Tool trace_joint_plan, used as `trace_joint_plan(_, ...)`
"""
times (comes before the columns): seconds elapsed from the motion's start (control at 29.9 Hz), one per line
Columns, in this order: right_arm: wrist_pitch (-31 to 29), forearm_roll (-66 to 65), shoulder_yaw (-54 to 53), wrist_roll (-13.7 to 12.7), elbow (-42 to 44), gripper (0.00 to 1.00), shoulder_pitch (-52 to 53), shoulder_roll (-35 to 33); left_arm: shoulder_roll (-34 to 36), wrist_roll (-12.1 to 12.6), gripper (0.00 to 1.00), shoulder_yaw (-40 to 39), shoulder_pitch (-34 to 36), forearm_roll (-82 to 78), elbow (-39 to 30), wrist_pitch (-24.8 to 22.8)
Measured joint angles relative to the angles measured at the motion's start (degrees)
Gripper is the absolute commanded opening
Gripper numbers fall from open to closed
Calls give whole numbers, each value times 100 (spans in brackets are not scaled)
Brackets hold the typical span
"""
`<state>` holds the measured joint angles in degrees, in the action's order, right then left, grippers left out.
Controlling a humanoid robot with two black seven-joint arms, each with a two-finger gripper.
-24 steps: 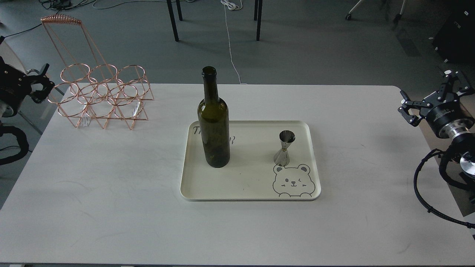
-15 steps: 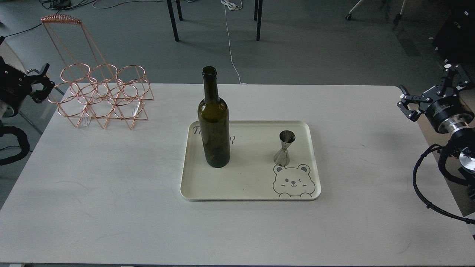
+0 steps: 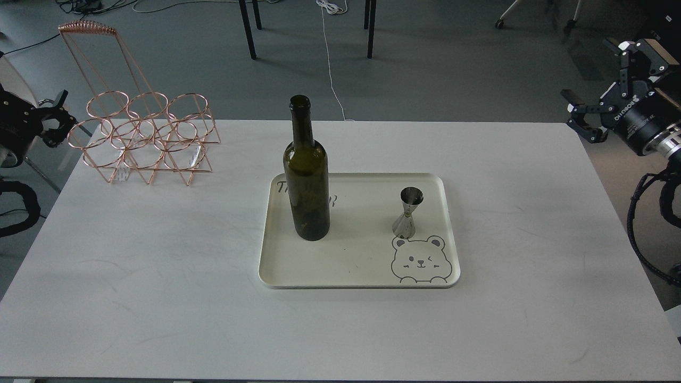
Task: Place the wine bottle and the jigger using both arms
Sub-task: 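Move the right gripper in from its rest pose toward the tray, then reach the right gripper down to the steel jigger on the tray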
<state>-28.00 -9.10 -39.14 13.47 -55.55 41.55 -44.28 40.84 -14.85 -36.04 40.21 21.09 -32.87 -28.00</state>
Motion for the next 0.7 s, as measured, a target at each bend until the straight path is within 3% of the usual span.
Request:
trace_joint_plan(0.23,208,-1653,1,-2,-1583,100,-24,-379,42,-82,99,0,2,6,0,0)
trace_joint_plan(0.5,954,-3402,182,-3,-2429,98,-280,-443,140,-142,99,18,6,-25,0,0)
trace_joint_plan(0.7,1530,-4865,448,-3,-2603,98,-332,-388,143,-150,99,18,6,-26,0,0)
